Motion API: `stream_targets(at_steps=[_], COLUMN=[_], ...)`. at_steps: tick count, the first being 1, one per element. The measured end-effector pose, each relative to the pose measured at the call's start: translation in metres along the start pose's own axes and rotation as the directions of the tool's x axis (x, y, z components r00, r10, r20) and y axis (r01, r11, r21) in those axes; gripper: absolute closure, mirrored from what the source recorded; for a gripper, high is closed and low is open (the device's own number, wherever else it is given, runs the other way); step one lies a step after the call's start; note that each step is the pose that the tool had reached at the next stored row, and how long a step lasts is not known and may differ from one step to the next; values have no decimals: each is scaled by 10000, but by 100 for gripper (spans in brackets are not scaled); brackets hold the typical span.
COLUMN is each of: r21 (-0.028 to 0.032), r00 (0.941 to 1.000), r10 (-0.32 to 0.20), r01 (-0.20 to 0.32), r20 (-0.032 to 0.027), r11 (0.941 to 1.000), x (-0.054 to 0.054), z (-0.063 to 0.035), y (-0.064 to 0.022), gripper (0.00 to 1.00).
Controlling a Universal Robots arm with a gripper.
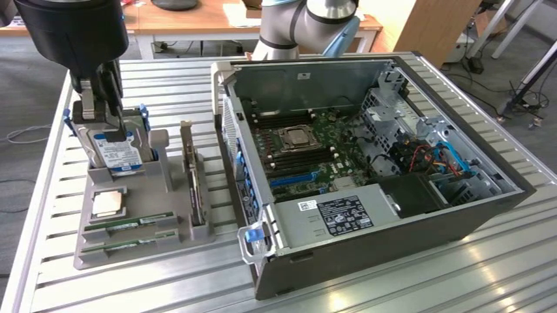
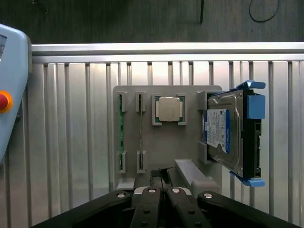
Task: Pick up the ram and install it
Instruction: 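Pick up the ram and move it above insertion slot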
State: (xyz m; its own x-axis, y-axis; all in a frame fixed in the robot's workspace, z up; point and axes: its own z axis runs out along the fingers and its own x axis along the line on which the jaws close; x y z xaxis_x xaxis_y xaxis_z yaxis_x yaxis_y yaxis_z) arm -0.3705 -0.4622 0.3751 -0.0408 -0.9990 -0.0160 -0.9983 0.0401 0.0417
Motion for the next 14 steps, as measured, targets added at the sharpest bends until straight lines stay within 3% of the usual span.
stream_targets(at_steps=[6,13,14], r21=[0,0,0], r00=[10000,10000,10000], r10=[0,0,0], r01=[0,0,0], r20=[0,0,0], r11=[10000,10000,10000], x=[0,0,0], z=[0,0,0], y=[0,0,0], gripper=[89,64,64])
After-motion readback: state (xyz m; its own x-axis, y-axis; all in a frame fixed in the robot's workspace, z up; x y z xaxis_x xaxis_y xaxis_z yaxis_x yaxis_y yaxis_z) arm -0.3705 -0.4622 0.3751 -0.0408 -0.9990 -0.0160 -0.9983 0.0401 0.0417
